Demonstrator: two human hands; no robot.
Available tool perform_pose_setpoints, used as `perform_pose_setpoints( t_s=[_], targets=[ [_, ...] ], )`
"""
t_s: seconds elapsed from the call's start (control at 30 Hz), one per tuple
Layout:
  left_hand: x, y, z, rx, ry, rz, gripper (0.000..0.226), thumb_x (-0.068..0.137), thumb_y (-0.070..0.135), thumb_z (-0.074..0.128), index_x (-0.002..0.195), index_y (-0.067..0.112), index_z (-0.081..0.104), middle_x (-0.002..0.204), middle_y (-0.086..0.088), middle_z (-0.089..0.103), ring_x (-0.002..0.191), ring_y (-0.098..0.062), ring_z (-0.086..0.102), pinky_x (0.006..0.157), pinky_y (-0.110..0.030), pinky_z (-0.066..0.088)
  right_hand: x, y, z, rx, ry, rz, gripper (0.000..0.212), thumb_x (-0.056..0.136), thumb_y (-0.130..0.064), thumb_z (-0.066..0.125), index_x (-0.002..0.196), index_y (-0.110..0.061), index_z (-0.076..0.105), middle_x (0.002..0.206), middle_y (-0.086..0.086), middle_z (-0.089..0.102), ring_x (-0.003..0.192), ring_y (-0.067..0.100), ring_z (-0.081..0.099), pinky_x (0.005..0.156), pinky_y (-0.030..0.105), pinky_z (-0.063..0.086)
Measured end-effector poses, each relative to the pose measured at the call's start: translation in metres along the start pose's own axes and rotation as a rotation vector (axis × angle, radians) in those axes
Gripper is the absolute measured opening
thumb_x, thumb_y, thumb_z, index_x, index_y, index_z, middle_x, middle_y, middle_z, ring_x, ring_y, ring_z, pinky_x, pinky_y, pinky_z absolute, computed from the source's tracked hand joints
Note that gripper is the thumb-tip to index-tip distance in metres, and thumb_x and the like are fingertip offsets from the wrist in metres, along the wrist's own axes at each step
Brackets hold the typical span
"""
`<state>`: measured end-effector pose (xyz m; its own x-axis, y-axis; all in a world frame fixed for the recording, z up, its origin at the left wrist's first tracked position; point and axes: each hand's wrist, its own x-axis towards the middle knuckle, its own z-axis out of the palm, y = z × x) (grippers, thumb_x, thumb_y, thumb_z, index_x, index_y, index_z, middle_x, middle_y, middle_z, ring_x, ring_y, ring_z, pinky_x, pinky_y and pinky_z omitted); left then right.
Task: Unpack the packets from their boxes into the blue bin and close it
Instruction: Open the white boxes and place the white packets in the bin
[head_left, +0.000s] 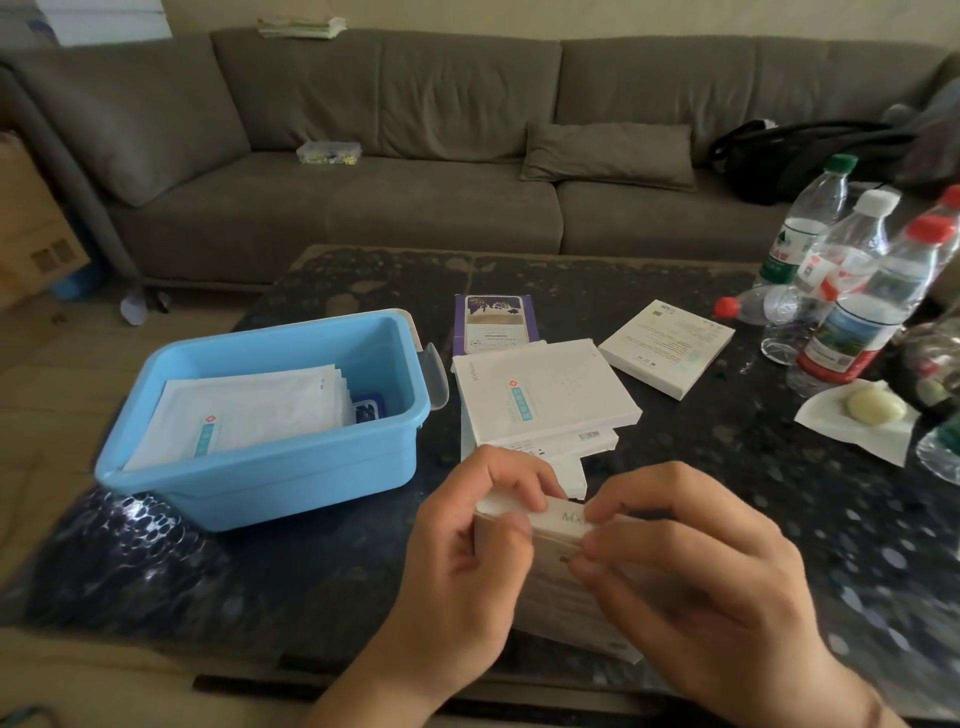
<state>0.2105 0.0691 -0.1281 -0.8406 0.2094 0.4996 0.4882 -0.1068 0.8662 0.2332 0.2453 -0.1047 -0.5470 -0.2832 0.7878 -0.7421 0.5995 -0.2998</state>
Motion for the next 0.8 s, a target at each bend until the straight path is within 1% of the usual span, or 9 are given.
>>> perform_pose_setpoints(
  t_s=[0.03, 0.13, 0.23, 0.3, 0.37, 0.43, 0.6, 0.73, 0.8],
  targets=[
    [0.000, -0.002, 0.001, 0.007, -0.004, 0.007, 0.010, 0.089, 0.022, 0.046, 0.089, 0.018, 0.056, 0.093, 0.000, 0.065, 0.093, -0.020, 0.062, 0.085, -0.023, 0.047, -0.001, 0.004, 0.001, -0.036, 0.002, -0.051, 0.001, 0.079, -0.015, 0.076, 0.079, -0.014, 0.075, 0.091, 0.004, 0.070, 0.074, 0.023, 0.065, 0.061, 0.037, 0.049],
    [0.000, -0.006, 0.000, 0.001, 0.000, -0.018, 0.012, 0.092, 0.027, 0.047, 0.093, 0.019, 0.056, 0.096, -0.001, 0.065, 0.095, -0.017, 0.062, 0.086, -0.021, 0.047, -0.004, 0.013, -0.002, -0.175, 0.008, -0.238, 0.016, 0.074, -0.013, 0.081, 0.089, -0.016, 0.075, 0.091, 0.005, 0.073, 0.075, 0.027, 0.064, 0.064, 0.039, 0.049],
    [0.001, -0.006, 0.001, -0.026, -0.008, -0.050, 0.012, 0.091, 0.029, 0.051, 0.094, 0.019, 0.057, 0.097, -0.004, 0.064, 0.094, -0.015, 0.061, 0.081, -0.019, 0.047, -0.004, 0.016, -0.008, -0.307, -0.006, -0.392, 0.017, 0.064, -0.008, 0.084, 0.080, -0.011, 0.080, 0.091, 0.006, 0.074, 0.068, 0.029, 0.066, 0.063, 0.038, 0.049],
    [0.001, -0.005, 0.002, -0.051, 0.002, -0.062, 0.012, 0.091, 0.029, 0.052, 0.093, 0.018, 0.056, 0.096, -0.005, 0.064, 0.093, -0.015, 0.061, 0.080, -0.018, 0.048, -0.002, 0.017, -0.009, -0.330, -0.017, -0.456, 0.004, 0.072, -0.008, 0.079, 0.074, -0.011, 0.079, 0.094, 0.005, 0.074, 0.067, 0.030, 0.066, 0.061, 0.037, 0.049],
    [0.001, -0.005, 0.002, -0.063, 0.009, -0.075, 0.011, 0.090, 0.030, 0.053, 0.092, 0.019, 0.057, 0.096, -0.003, 0.064, 0.092, -0.014, 0.061, 0.079, -0.020, 0.048, 0.000, 0.020, -0.009, -0.330, -0.022, -0.479, 0.010, 0.079, -0.010, 0.074, 0.069, -0.010, 0.077, 0.096, 0.004, 0.074, 0.066, 0.029, 0.065, 0.057, 0.036, 0.047],
    [0.001, -0.002, 0.002, -0.109, 0.008, -0.108, 0.008, 0.087, 0.033, 0.060, 0.090, 0.025, 0.059, 0.097, -0.002, 0.064, 0.092, -0.017, 0.062, 0.075, -0.024, 0.050, 0.003, 0.023, -0.009, -0.312, -0.053, -0.494, 0.006, 0.079, -0.010, 0.074, 0.073, -0.008, 0.076, 0.100, 0.007, 0.073, 0.066, 0.030, 0.063, 0.052, 0.035, 0.044],
    [0.002, 0.002, 0.005, -0.221, 0.010, -0.184, 0.034, 0.069, 0.041, 0.086, 0.087, 0.029, 0.060, 0.098, -0.003, 0.066, 0.093, -0.025, 0.067, 0.069, -0.032, 0.057, 0.002, 0.026, -0.008, -0.315, -0.131, -0.486, 0.015, 0.076, -0.022, 0.080, 0.079, -0.013, 0.070, 0.107, 0.005, 0.059, 0.061, 0.030, 0.057, 0.047, 0.035, 0.041],
    [0.001, -0.003, 0.007, -0.054, 0.049, -0.148, 0.039, 0.064, 0.034, 0.090, 0.086, 0.033, 0.057, 0.098, 0.001, 0.066, 0.101, -0.027, 0.066, 0.082, -0.042, 0.058, -0.009, 0.025, -0.010, -0.368, -0.192, -0.386, 0.022, 0.076, -0.037, 0.076, 0.091, -0.020, 0.072, 0.118, 0.002, 0.055, 0.081, 0.028, 0.055, 0.055, 0.037, 0.046],
    [0.001, -0.004, 0.006, 0.031, 0.046, -0.120, 0.039, 0.067, 0.029, 0.087, 0.088, 0.034, 0.055, 0.099, 0.006, 0.065, 0.106, -0.022, 0.064, 0.084, -0.038, 0.058, -0.015, 0.023, -0.011, -0.349, -0.204, -0.333, 0.019, 0.076, -0.036, 0.074, 0.086, -0.020, 0.076, 0.124, 0.002, 0.053, 0.089, 0.027, 0.054, 0.063, 0.038, 0.048]
  ],
)
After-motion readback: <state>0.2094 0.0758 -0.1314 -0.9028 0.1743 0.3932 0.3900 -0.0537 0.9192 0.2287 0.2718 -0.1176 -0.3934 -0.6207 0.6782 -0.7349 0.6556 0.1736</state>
